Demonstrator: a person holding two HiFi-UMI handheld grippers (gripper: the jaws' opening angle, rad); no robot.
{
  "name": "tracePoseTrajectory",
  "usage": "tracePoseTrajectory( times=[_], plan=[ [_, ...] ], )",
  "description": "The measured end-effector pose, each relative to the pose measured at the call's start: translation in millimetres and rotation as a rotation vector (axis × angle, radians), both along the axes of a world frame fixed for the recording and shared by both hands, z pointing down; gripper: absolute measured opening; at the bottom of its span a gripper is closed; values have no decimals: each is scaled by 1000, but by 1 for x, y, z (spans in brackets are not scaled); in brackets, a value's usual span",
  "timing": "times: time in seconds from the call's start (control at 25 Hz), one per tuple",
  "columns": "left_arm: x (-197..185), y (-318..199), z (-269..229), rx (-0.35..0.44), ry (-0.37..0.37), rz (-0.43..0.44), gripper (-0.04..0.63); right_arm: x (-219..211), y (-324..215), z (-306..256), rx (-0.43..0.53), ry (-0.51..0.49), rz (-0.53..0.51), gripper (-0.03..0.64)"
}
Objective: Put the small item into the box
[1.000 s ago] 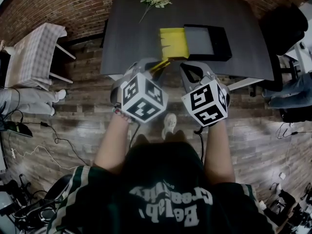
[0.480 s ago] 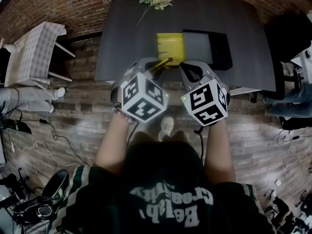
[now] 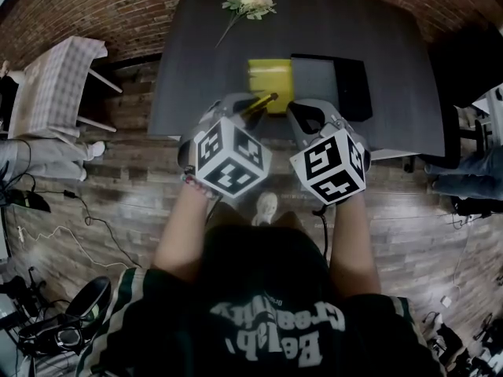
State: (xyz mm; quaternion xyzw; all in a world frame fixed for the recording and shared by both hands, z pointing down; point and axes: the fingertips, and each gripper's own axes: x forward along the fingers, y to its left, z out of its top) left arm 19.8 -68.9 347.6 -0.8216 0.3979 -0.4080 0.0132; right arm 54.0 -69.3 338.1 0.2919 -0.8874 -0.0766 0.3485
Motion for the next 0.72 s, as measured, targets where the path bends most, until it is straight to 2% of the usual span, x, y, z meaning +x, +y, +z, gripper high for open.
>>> tracePoseTrajectory(
  times=[0.72],
  plan=[
    [10, -4, -5, 5, -13, -5, 71, 7, -3, -3, 8, -4, -20, 6]
  ],
)
